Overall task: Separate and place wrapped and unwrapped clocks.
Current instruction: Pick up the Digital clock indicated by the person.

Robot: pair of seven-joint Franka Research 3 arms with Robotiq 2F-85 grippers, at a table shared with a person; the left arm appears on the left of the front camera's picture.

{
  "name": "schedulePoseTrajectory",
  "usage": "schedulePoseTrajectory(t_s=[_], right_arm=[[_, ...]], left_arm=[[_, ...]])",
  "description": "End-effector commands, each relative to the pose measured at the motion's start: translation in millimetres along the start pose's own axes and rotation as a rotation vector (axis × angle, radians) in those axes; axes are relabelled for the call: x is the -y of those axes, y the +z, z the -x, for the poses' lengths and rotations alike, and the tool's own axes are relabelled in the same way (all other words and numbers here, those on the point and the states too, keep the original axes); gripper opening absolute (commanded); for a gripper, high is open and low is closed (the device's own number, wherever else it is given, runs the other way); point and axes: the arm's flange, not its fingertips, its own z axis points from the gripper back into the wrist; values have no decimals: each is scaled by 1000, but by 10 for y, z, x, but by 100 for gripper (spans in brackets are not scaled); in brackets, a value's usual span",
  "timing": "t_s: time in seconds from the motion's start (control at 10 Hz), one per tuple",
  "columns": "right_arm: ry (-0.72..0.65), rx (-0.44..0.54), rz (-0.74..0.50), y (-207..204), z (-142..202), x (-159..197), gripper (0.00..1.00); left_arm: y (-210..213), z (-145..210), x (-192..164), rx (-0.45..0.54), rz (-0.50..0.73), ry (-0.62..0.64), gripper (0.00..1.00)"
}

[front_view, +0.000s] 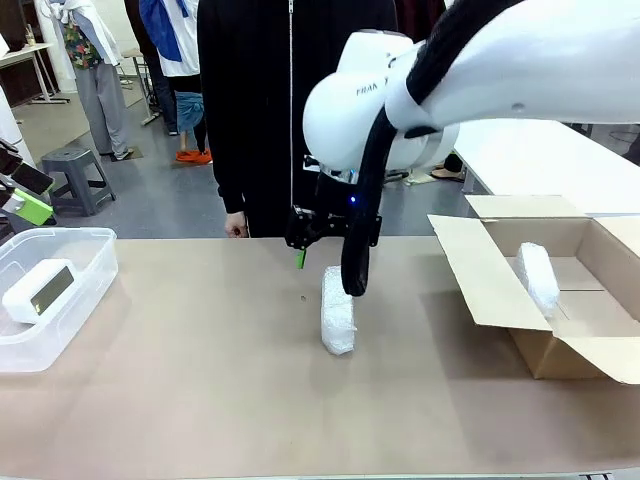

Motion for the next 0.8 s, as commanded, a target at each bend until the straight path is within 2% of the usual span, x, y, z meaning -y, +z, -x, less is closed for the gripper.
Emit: schedulePoseTrajectory(t_s=[0.0,0.4,0.7], right_arm=[[-60,27,68,-192,60,98,100],[-102,5,75,-543,-185,227,100],[-97,-45,79,-694,-264,182,100]], left_arm=[[-5,-4,3,10,13,5,100],[-5,-4,3,10,13,5,100],[-5,-4,3,10,13,5,100]])
